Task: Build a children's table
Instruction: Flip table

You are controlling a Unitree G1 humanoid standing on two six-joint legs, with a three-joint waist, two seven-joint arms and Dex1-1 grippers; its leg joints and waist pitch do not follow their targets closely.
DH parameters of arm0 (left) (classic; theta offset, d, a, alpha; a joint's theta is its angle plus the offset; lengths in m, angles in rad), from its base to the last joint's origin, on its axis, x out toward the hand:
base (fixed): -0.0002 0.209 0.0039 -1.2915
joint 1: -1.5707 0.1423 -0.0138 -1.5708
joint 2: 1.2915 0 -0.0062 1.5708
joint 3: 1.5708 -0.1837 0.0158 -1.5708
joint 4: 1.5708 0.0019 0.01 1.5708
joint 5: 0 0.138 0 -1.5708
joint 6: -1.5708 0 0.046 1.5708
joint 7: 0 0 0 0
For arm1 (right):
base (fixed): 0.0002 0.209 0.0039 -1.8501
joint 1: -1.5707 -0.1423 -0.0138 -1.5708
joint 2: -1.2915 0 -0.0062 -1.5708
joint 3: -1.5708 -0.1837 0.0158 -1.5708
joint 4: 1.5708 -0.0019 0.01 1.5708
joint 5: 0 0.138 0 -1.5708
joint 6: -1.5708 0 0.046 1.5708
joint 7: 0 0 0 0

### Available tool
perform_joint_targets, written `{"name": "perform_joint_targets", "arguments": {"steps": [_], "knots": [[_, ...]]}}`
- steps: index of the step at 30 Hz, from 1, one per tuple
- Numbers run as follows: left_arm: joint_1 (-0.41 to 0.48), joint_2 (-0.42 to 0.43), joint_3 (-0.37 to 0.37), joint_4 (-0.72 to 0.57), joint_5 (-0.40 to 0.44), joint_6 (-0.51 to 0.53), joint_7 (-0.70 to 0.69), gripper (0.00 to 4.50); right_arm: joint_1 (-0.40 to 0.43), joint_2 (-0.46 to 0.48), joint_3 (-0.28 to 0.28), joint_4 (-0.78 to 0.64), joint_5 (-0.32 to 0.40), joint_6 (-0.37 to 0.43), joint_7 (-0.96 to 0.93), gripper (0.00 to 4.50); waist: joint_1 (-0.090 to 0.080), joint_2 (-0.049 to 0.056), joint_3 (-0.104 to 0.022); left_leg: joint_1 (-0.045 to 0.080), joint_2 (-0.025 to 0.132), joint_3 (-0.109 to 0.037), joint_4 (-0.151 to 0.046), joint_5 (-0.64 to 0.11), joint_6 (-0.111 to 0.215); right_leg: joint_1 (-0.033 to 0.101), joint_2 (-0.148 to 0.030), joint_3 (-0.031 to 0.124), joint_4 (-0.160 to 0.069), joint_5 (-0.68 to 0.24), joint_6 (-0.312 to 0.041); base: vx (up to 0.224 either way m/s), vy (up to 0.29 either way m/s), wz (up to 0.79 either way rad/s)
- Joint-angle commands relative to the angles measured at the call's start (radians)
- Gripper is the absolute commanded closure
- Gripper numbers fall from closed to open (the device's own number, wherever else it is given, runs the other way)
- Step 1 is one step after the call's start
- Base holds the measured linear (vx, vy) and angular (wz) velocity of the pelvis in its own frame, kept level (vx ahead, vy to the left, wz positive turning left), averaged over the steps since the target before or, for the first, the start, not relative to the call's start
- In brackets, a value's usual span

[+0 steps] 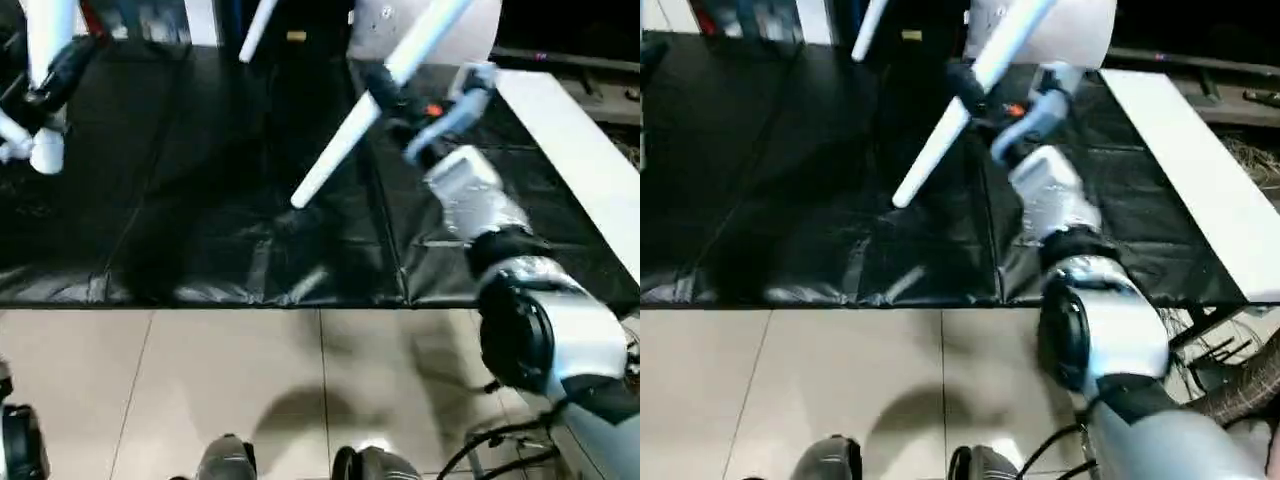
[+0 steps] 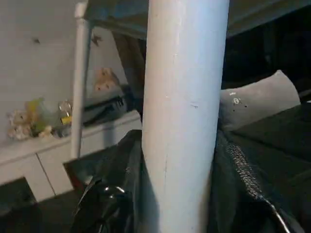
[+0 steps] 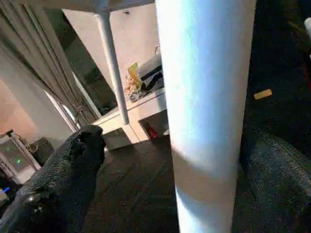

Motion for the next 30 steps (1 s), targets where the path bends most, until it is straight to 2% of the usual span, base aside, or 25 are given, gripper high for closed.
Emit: {"name": "perform_joint_targets", "arguments": {"steps": [1,2,3,4,5,6,7,8,10,11,13,14,15,16,17,18,19,22,23,24,25,27,28,29,30], "knots": [[0.033,-0.02,-0.039,0.038,-0.023,-0.008,-0.05,2.89,-0.037,0.006,0.006,0.026,-0.012,-0.015,0.072,0.0,-0.008,0.032,-0.061,0.035,0.032,-0.009,-0.089,-0.264,-0.016,0.042,-0.079,0.055,-0.066,-0.197,-0.238,0.0,0.0,0.0],[0.045,-0.026,-0.04,0.059,-0.023,-0.016,-0.051,2.89,-0.045,0.009,0.012,0.022,-0.013,-0.013,0.127,0.0,-0.008,0.031,-0.059,0.033,0.031,-0.01,-0.089,-0.27,-0.015,0.044,-0.079,0.056,-0.067,-0.205,-0.237,0.0,0.0,0.0],[0.055,-0.03,-0.039,0.08,-0.014,-0.026,-0.042,2.89,-0.046,0.008,0.015,0.007,-0.005,0.001,0.177,0.0,-0.01,0.024,-0.057,0.032,0.032,-0.009,-0.09,-0.278,-0.008,0.047,-0.079,0.057,-0.072,-0.219,-0.229,0.0,0.0,0.0],[0.063,-0.031,-0.039,0.097,-0.005,-0.037,-0.033,2.9,-0.047,0.006,0.017,-0.001,-0.003,0.006,0.214,0.0,-0.008,0.027,-0.058,0.032,0.033,-0.01,-0.09,-0.263,-0.002,0.049,-0.081,0.057,-0.07,-0.217,-0.225,0.0,0.0,0.0],[0.07,-0.033,-0.039,0.118,0.004,-0.043,-0.021,2.91,-0.042,0.002,0.027,-0.021,-0.004,0.008,0.253,0.0,-0.01,0.022,-0.058,0.033,0.034,-0.007,-0.09,-0.254,0.002,0.048,-0.081,0.058,-0.071,-0.214,-0.224,0.0,0.0,0.0],[0.07,-0.033,-0.039,0.118,0.004,-0.043,-0.021,2.91,-0.042,0.002,0.027,-0.021,-0.004,0.008,0.253,0.0,-0.009,0.024,-0.056,0.032,0.035,-0.008,-0.09,-0.234,0.008,0.048,-0.081,0.058,-0.068,-0.203,-0.227,0.0,0.0,0.0],[0.084,-0.033,-0.047,0.163,0.035,-0.071,0.008,2.91,-0.022,-0.006,0.044,-0.072,0.0,0.029,0.317,0.0,-0.011,0.02,-0.056,0.032,0.035,-0.006,-0.09,-0.224,0.015,0.049,-0.079,0.057,-0.068,-0.198,-0.228,0.0,0.0,0.0],[0.086,-0.034,-0.05,0.183,0.046,-0.081,0.019,2.91,-0.01,-0.009,0.054,-0.099,-0.002,0.033,0.34,0.0,-0.009,0.022,-0.057,0.031,0.035,-0.007,-0.09,-0.214,0.019,0.051,-0.078,0.057,-0.067,-0.188,-0.225,0.0,0.0,0.0],[0.088,-0.04,-0.05,0.218,0.059,-0.095,0.046,2.91,0.017,-0.012,0.074,-0.156,0.002,0.049,0.375,0.0,-0.01,0.022,-0.059,0.031,0.037,-0.007,-0.088,-0.159,0.031,0.052,-0.079,0.056,-0.061,-0.12,-0.235,0.0,0.0,0.0],[0.085,-0.042,-0.051,0.26,0.074,-0.117,0.068,2.91,0.053,-0.013,0.098,-0.231,0.008,0.074,0.393,0.0,-0.006,0.032,-0.061,0.037,0.038,-0.007,-0.086,-0.151,0.033,0.049,-0.076,0.055,-0.061,-0.098,-0.236,0.0,0.0,0.0],[0.079,-0.046,-0.046,0.313,0.087,-0.139,0.099,2.91,0.105,-0.01,0.127,-0.33,0.016,0.114,0.411,0.0,-0.004,0.024,-0.061,0.042,0.04,-0.006,-0.085,-0.104,0.046,0.051,-0.07,0.051,-0.05,0.015,-0.258,0.0,0.0,0.0],[0.077,-0.047,-0.039,0.344,0.092,-0.15,0.118,2.91,0.143,-0.007,0.155,-0.389,0.012,0.134,0.422,0.0,-0.002,0.024,-0.064,0.043,0.038,-0.005,-0.083,-0.104,0.052,0.052,-0.071,0.052,-0.048,0.027,-0.262,0.0,0.0,0.0],[0.075,-0.048,-0.034,0.364,0.095,-0.158,0.131,2.91,0.166,-0.005,0.172,-0.424,0.007,0.146,0.431,0.0,0.0,0.022,-0.062,0.042,0.039,-0.006,-0.086,-0.104,0.054,0.054,-0.074,0.053,-0.05,0.024,-0.259,0.0,0.0,0.0],[0.078,-0.043,-0.031,0.391,0.104,-0.171,0.149,2.91,0.191,0.001,0.188,-0.458,0.0,0.151,0.43,0.0,-0.001,0.02,-0.063,0.039,0.038,-0.007,-0.089,-0.132,0.046,0.06,-0.082,0.053,-0.054,-0.027,-0.258,0.0,0.0,0.0],[0.078,-0.04,-0.029,0.405,0.108,-0.178,0.158,2.91,0.203,0.004,0.194,-0.474,-0.003,0.154,0.429,0.0,-0.003,0.019,-0.06,0.039,0.038,-0.007,-0.091,-0.152,0.038,0.058,-0.083,0.054,-0.06,-0.058,-0.253,0.0,0.0,0.0],[0.078,-0.036,-0.024,0.432,0.108,-0.19,0.17,2.91,0.224,0.009,0.203,-0.505,-0.005,0.166,0.429,0.0,-0.008,0.017,-0.058,0.038,0.038,-0.009,-0.095,-0.194,0.019,0.06,-0.085,0.055,-0.067,-0.124,-0.241,0.0,0.0,0.0],[0.081,-0.03,-0.015,0.454,0.104,-0.196,0.177,2.91,0.245,0.013,0.213,-0.534,-0.008,0.177,0.427,0.0,-0.01,0.015,-0.054,0.042,0.039,-0.011,-0.1,-0.239,0.0,0.057,-0.088,0.057,-0.076,-0.198,-0.222,0.0,0.0,0.0],[0.105,-0.014,0.005,0.487,0.071,-0.208,0.13,2.91,0.284,0.021,0.237,-0.579,-0.038,0.164,0.391,0.0,-0.011,0.01,-0.047,0.047,0.038,-0.016,-0.108,-0.303,-0.037,0.053,-0.096,0.062,-0.094,-0.375,-0.171,0.0,0.0,0.0],[0.115,-0.01,0.005,0.496,0.067,-0.219,0.115,2.56,0.293,0.019,0.243,-0.587,-0.06,0.145,0.367,0.0,-0.011,0.01,-0.049,0.049,0.039,-0.017,-0.108,-0.301,-0.042,0.053,-0.096,0.062,-0.094,-0.378,-0.169,0.0,0.0,0.0],[0.132,-0.006,0.005,0.496,0.058,-0.217,0.097,2.56,0.304,0.018,0.246,-0.591,-0.087,0.122,0.327,0.0,-0.012,0.006,-0.053,0.049,0.039,-0.016,-0.108,-0.289,-0.045,0.052,-0.095,0.063,-0.093,-0.371,-0.168,0.0,0.0,0.0],[0.145,-0.005,0.008,0.496,0.047,-0.217,0.083,2.56,0.316,0.014,0.252,-0.605,-0.107,0.113,0.297,0.0,-0.013,0.007,-0.052,0.047,0.039,-0.016,-0.11,-0.271,-0.051,0.051,-0.093,0.063,-0.09,-0.349,-0.166,0.0,0.0,0.0],[0.177,-0.005,0.026,0.494,0.02,-0.227,0.063,2.14,0.349,0.005,0.268,-0.638,-0.136,0.105,0.267,0.0,-0.016,0.007,-0.058,0.048,0.038,-0.013,-0.108,-0.251,-0.05,0.052,-0.09,0.064,-0.086,-0.305,-0.179,0.0,0.0,0.0],[0.177,-0.005,0.026,0.494,0.019,-0.228,0.062,2.12,0.35,0.005,0.268,-0.639,-0.136,0.105,0.267,0.0,-0.017,0.006,-0.059,0.046,0.036,-0.011,-0.107,-0.236,-0.041,0.055,-0.087,0.064,-0.082,-0.273,-0.181,0.0,0.0,0.0],[0.208,0.011,0.037,0.511,0.027,-0.261,0.08,2.08,0.391,0.002,0.268,-0.71,-0.121,0.138,0.261,0.0,-0.02,0.002,-0.061,0.042,0.034,-0.011,-0.106,-0.228,-0.033,0.058,-0.087,0.065,-0.081,-0.258,-0.18,0.0,0.0,0.0],[0.212,0.013,0.039,0.512,0.027,-0.265,0.081,2.01,0.397,0.001,0.268,-0.72,-0.119,0.143,0.26,0.0,-0.018,0.004,-0.062,0.044,0.036,-0.008,-0.105,-0.207,-0.017,0.057,-0.087,0.067,-0.081,-0.227,-0.17,0.0,0.0,0.0]]}}
